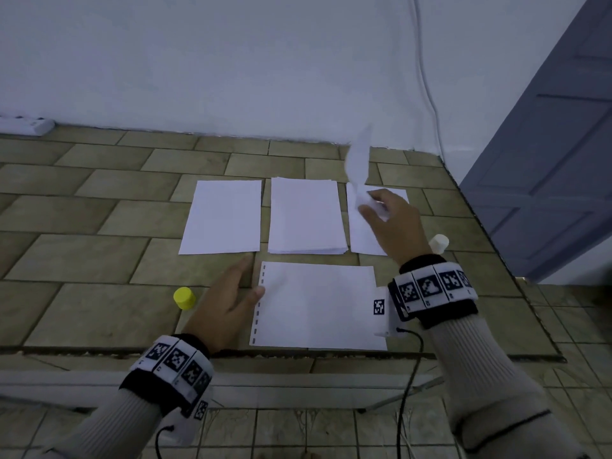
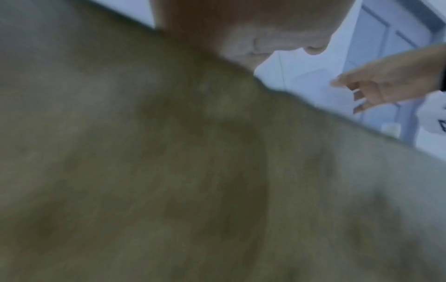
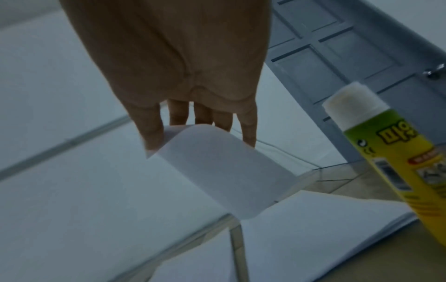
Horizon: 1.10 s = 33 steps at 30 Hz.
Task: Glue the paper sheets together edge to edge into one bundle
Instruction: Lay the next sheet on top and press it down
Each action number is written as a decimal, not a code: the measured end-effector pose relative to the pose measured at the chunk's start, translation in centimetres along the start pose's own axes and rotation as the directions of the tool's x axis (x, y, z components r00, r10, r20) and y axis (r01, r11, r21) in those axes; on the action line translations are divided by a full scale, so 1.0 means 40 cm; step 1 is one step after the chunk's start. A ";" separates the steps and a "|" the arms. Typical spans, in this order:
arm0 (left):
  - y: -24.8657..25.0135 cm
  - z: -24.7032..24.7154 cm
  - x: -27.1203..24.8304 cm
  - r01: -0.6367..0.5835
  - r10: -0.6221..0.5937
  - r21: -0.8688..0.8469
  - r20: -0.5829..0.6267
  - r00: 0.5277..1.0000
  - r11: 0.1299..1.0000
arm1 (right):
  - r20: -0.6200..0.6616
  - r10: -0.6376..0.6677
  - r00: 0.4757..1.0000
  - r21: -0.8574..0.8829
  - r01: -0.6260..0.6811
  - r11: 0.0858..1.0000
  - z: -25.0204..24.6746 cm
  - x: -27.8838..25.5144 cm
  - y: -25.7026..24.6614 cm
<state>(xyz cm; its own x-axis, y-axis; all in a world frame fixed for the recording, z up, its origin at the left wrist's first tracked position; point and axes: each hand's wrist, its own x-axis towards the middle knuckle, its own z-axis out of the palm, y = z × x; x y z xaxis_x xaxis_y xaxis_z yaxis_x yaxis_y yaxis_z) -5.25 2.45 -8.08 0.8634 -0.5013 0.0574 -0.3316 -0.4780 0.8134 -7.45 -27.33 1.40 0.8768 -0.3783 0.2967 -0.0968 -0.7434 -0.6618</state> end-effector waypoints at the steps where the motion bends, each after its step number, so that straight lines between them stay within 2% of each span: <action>1: 0.012 -0.008 0.005 0.017 -0.020 -0.097 -0.028 0.999 0.995 | 0.027 -0.034 0.999 0.055 0.032 0.998 -0.006 -0.020 -0.015; 3: 0.028 -0.026 0.019 0.019 -0.045 -0.277 -0.089 0.995 0.961 | 0.094 -0.118 0.989 0.143 0.104 0.984 -0.014 -0.066 -0.034; 5: 0.044 -0.049 0.038 0.026 -0.085 -0.412 -0.125 0.989 0.911 | 0.179 -0.182 0.967 0.159 0.154 0.975 -0.014 -0.109 -0.035; 8: 0.090 -0.077 0.069 0.137 -0.209 -0.569 -0.064 0.976 0.811 | 0.302 -0.212 0.929 0.142 0.176 0.974 -0.005 -0.166 -0.017; 10: 0.118 -0.084 0.076 0.218 -0.302 -0.661 -0.014 0.953 0.718 | 0.331 -0.234 0.914 0.149 0.194 0.970 0.003 -0.196 0.004; 12: 0.124 -0.083 0.073 0.266 -0.342 -0.683 0.025 0.939 0.681 | 0.326 -0.258 0.910 0.170 0.212 0.962 0.007 -0.216 0.028; 16: 0.086 -0.072 0.062 0.318 -0.299 -0.574 0.131 0.945 0.755 | 0.361 -0.188 0.913 0.182 0.129 0.975 0.016 -0.236 0.070; 19: 0.066 -0.059 0.052 0.271 -0.220 -0.486 0.159 0.962 0.831 | 0.428 -0.075 0.900 0.256 -0.041 0.966 0.009 -0.240 0.083; 21: 0.059 -0.051 0.047 0.244 -0.203 -0.488 0.137 0.970 0.838 | 0.458 -0.009 0.889 0.407 -0.201 0.891 -0.005 -0.239 0.083; 24: 0.053 -0.041 0.042 0.228 -0.209 -0.514 0.096 0.973 0.827 | 0.416 0.072 0.906 0.524 -0.304 0.796 -0.020 -0.233 0.085; 28: 0.041 -0.028 0.036 0.230 -0.203 -0.500 0.108 0.973 0.835 | 0.355 0.233 0.905 0.449 -0.384 0.807 -0.022 -0.223 0.097; 31: 0.033 -0.022 0.029 0.254 -0.226 -0.415 0.117 0.967 0.873 | 0.328 0.223 0.918 0.255 -0.313 0.915 -0.019 -0.226 0.107; 33: 0.032 -0.019 0.022 0.253 -0.222 -0.348 0.126 0.967 0.903 | 0.343 0.220 0.913 0.152 -0.285 0.947 -0.013 -0.231 0.109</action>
<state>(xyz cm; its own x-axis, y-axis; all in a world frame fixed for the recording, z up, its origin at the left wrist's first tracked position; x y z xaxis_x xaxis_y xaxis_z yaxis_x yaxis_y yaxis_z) -4.61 1.95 -6.54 0.8605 -0.4692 -0.1984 0.0517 -0.3071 0.9503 -16.22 -27.35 -3.86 0.9410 -0.3197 -0.1108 -0.2700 -0.5124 -0.8152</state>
